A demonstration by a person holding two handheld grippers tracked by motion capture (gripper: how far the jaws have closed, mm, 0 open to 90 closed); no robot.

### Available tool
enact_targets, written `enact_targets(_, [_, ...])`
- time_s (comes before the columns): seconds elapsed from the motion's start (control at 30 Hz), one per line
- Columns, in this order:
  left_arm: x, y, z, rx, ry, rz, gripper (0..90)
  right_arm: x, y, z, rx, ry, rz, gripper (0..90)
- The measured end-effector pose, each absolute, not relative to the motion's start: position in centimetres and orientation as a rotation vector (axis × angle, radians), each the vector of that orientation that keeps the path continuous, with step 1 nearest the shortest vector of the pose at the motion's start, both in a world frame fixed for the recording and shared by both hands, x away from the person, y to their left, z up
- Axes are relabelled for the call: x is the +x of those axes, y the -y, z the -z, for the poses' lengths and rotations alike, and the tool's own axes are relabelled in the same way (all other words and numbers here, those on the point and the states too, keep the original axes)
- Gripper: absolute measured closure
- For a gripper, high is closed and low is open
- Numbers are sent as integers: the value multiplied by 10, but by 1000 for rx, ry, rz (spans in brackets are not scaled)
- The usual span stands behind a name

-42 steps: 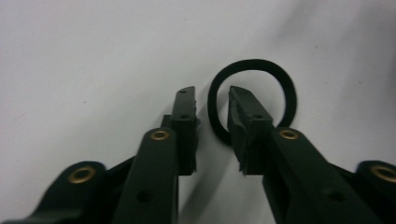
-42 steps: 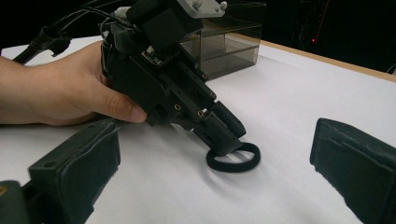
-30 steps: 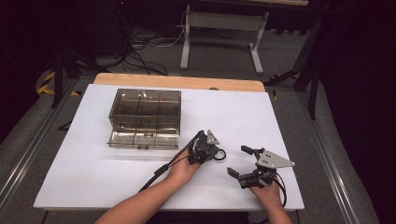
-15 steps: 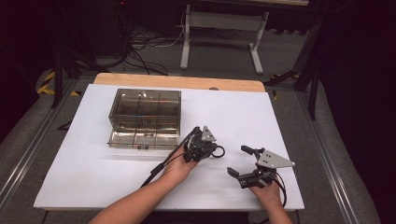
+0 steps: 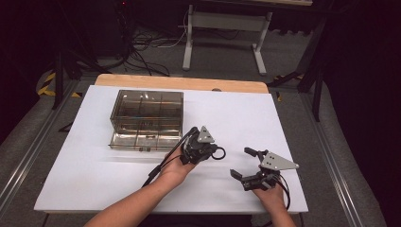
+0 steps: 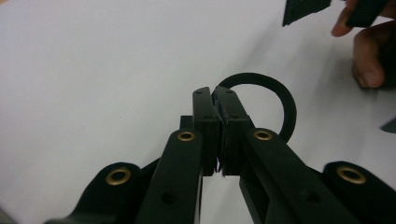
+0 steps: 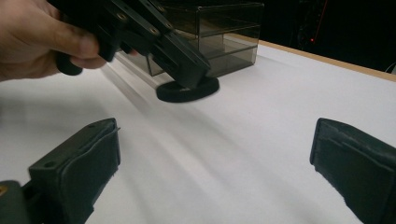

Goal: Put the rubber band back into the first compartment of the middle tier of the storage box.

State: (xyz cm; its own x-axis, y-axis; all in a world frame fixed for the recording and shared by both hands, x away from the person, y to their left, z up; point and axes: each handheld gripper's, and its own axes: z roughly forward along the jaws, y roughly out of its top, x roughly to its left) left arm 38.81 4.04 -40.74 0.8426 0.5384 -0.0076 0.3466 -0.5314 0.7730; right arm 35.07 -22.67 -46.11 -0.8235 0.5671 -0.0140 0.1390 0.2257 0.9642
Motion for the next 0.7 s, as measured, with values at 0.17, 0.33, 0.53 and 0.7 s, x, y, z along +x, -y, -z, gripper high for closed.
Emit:
enact_targets(0.17, [378, -47, 399, 2182, -618, -331, 878, 351, 226, 461, 657, -2145, -1623, 21])
enact_targets(0.33, [372, -55, 394, 2182, -609, -337, 878, 351, 226, 461, 651, -2149, -1623, 21])
enact_targets(0.53, [365, -64, 387, 2185, -596, -347, 878, 351, 226, 462, 653, -2147, -1622, 21])
enact_targets(0.7, [360, -77, 380, 2176, -599, -347, 878, 351, 225, 462, 648, -2148, -1619, 21])
